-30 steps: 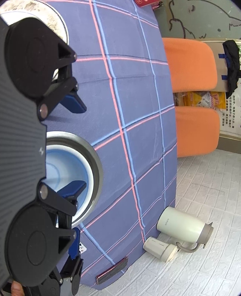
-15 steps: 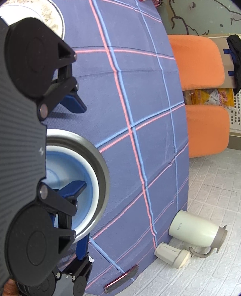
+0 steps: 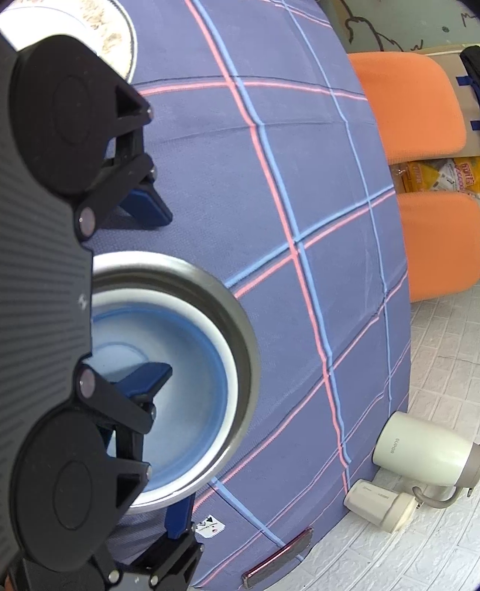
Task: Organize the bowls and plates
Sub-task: 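Grip the steel bowl rim holding the nested bowls with the left gripper, then lift the nested bowls onto the plate stack and open the left gripper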
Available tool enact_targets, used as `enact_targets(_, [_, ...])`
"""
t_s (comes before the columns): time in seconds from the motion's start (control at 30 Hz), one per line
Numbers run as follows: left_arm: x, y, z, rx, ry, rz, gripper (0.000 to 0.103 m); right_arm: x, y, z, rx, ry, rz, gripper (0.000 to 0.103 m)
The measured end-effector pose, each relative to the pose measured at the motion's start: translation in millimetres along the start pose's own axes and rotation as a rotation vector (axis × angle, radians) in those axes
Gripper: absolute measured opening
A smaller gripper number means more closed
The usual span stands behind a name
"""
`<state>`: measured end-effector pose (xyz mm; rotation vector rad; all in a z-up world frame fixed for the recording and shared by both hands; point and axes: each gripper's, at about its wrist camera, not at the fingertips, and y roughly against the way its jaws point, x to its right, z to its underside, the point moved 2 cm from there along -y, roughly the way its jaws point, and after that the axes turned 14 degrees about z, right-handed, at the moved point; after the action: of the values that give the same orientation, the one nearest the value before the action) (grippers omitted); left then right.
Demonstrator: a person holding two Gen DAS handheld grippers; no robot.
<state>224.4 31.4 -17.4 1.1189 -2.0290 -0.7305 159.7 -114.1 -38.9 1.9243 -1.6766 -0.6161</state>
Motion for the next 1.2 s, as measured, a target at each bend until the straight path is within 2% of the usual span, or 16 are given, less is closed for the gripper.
enact_targets(0.1, [2.6,0.2,0.9,-0.005,-0.009,0.013,0.076,-0.6,-0.2,2.6,0.006,-0.009,-0.011,0.082])
enact_targets(0.27, [2.6,-3.1,1.4,-0.009,-0.018,0.02,0.075,-3.3,9.0,5.3,0.035,-0.021,-0.085,0.08])
enact_targets(0.4, [4.2,-3.4,1.8,-0.003,-0.023,0.029,0.071,-5.9,6.2,3.9,0.013,-0.069,-0.154,0.076])
enact_targets(0.47, [7.0,-2.8,2.1,-0.001,-0.031,0.055,0.063,-10.9,8.0,1.9,0.013,-0.07,-0.155,0.076])
enact_targets(0.6, [7.5,0.7,-2.2,-0.001,-0.005,0.083,0.054,-9.6,11.3,-6.1,0.007,-0.091,-0.144,0.077])
enact_targets(0.73, [22.2,16.8,-19.3,0.05,-0.048,0.091,0.055,-10.8,25.9,-24.9,0.081,-0.057,-0.099,0.08])
enact_targets(0.87, [27.6,36.5,-38.6,0.102,-0.054,0.097,0.056,-13.9,39.3,-43.9,0.143,-0.03,-0.095,0.08])
enact_targets(1.07, [14.5,58.1,-32.6,0.115,-0.004,0.069,0.056,-35.0,40.9,-45.6,0.131,0.005,-0.14,0.08])
enact_targets(1.2, [-5.1,83.4,-11.8,0.121,0.046,0.0,0.056,-67.1,43.0,-40.6,0.111,0.044,-0.233,0.08])
